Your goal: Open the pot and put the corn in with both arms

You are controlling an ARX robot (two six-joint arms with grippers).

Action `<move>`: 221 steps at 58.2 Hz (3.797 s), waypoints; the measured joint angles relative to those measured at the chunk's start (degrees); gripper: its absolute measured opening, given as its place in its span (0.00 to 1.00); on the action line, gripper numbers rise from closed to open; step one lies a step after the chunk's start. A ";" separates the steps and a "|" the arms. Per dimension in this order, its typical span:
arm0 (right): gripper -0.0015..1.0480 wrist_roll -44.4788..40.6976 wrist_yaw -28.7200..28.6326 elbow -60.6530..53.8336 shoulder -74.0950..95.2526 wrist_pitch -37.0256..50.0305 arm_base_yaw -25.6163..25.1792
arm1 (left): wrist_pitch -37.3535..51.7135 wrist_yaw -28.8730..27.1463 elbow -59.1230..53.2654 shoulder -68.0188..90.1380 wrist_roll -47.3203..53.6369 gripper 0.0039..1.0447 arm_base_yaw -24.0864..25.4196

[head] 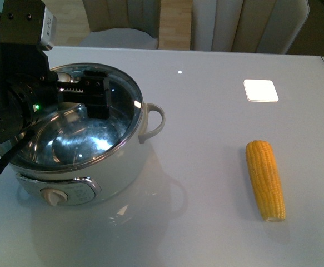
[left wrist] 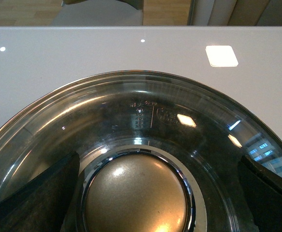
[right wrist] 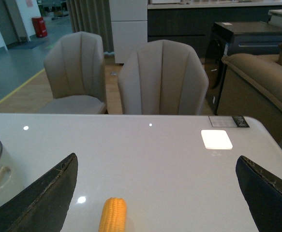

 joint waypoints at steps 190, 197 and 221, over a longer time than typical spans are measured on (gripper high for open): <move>0.92 0.02 0.00 0.00 0.00 0.00 0.00 | 22.03 11.41 12.07 32.70 8.83 0.43 42.42; 0.92 0.00 0.00 0.00 0.00 0.00 0.00 | 22.77 11.43 12.50 34.05 7.93 0.42 42.36; 0.92 0.00 0.00 0.00 0.00 0.00 0.00 | 23.45 11.08 10.73 32.09 7.43 0.90 42.34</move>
